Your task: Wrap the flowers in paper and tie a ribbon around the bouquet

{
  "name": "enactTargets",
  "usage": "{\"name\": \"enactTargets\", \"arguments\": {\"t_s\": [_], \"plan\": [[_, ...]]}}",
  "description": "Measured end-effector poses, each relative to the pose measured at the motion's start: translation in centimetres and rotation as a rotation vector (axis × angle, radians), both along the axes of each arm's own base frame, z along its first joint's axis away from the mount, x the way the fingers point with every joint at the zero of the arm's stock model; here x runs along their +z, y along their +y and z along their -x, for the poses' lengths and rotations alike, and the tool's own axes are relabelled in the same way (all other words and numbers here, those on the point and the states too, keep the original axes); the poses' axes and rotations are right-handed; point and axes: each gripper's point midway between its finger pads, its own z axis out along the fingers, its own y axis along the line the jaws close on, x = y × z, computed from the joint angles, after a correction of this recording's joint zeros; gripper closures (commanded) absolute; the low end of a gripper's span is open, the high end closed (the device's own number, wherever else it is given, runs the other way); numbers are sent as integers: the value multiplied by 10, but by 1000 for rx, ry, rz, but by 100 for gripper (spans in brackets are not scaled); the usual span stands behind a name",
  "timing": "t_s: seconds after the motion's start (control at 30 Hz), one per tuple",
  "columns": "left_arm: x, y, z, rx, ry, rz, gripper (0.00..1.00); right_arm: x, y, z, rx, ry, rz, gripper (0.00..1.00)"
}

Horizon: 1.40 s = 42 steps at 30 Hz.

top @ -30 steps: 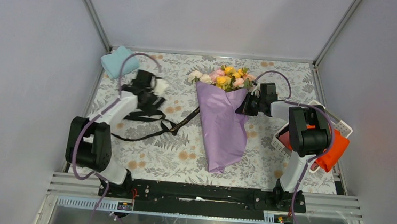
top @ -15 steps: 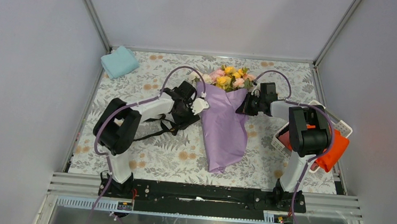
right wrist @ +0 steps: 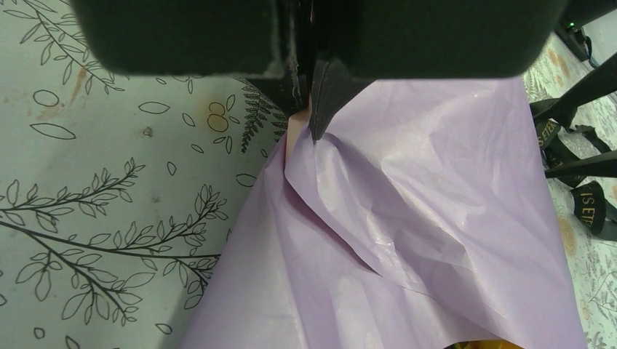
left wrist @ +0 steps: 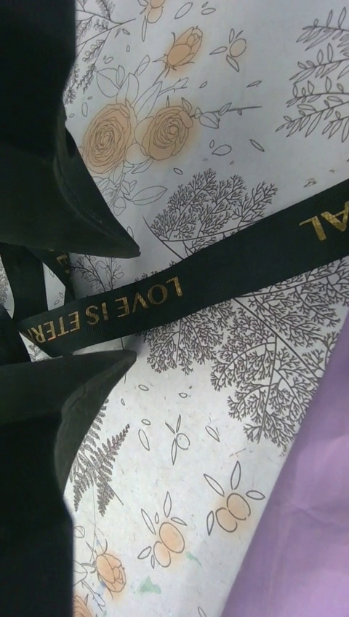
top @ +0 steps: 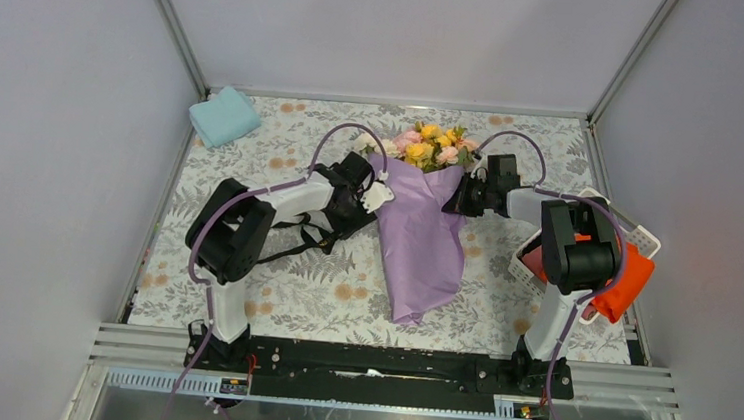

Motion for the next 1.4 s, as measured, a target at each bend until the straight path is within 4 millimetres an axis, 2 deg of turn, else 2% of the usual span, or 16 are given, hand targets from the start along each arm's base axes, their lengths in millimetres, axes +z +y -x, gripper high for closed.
{"name": "enactTargets", "arguments": {"t_s": [0.07,0.13,0.17,0.37,0.5,0.57,0.63,0.7,0.77,0.83,0.93,1.0,1.07,1.23,1.3,1.4], "plan": [[-1,0,1,9,8,-3,70,0,0,0,1,-1,2,100],[-2,0,0,14,13,-6,95,0,0,0,3,-1,4,100],[-3,0,-1,12,14,-11,100,0,0,0,3,-2,5,100],[1,11,-9,50,22,-26,100,0,-1,0,9,-5,9,100],[45,25,-37,128,-29,18,100,0,-1,0,9,-5,10,100],[105,24,-66,160,-145,94,100,0,-1,0,10,-5,11,100],[194,21,-93,175,-333,193,100,0,-1,0,10,-5,12,100],[304,18,-102,172,-575,312,100,0,-2,0,9,-4,14,100],[405,27,-81,168,-798,419,100,0,-2,0,8,-4,15,100],[480,40,-43,154,-967,509,100,0,-2,0,8,-4,15,100],[535,52,18,91,-1087,618,100,0,-1,0,7,-3,13,100],[534,41,44,-5,-1058,672,100,0,-1,0,2,0,9,100],[503,17,57,-125,-942,691,100,1,0,0,-2,5,1,100],[335,-81,99,-434,-372,629,100,5,3,-2,-29,26,-26,100],[263,-114,137,-561,-147,541,100,9,6,-4,-46,38,-50,100],[202,-138,204,-743,55,428,100,17,12,-9,-74,49,-88,100]]}}
